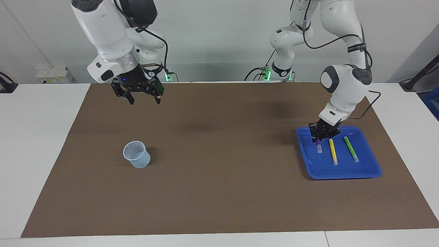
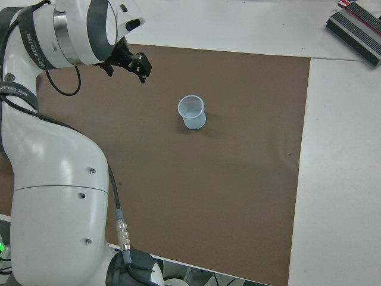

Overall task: Right arm passes pens to left for tray arrangement
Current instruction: 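Lower the purple pen into the tray while the right gripper returns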

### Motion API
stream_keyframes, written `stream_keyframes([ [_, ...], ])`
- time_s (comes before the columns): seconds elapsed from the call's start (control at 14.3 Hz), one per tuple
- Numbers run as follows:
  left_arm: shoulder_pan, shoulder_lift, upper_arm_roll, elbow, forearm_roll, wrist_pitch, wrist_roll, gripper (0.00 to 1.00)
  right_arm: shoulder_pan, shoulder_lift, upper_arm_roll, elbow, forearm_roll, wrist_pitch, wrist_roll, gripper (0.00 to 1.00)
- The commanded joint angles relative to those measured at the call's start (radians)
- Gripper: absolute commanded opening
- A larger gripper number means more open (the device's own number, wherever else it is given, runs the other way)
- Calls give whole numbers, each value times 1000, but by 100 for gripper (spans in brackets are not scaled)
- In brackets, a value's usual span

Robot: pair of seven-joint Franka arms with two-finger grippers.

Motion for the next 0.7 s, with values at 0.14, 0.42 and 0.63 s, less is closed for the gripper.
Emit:
stream_keyframes([
  [0.14,19,52,-6,-13,21,75,51,0,-91,-31,8,-27,-2,-33,-132,100],
  [0.42,23,80,-6,-16,21,75,49,0,-87,-34,9,-25,-2,-22,-135,100],
  [0.63,22,78,-6,-17,19,64,-21,0,-90,-36,8,-25,-2,-25,-136,100],
])
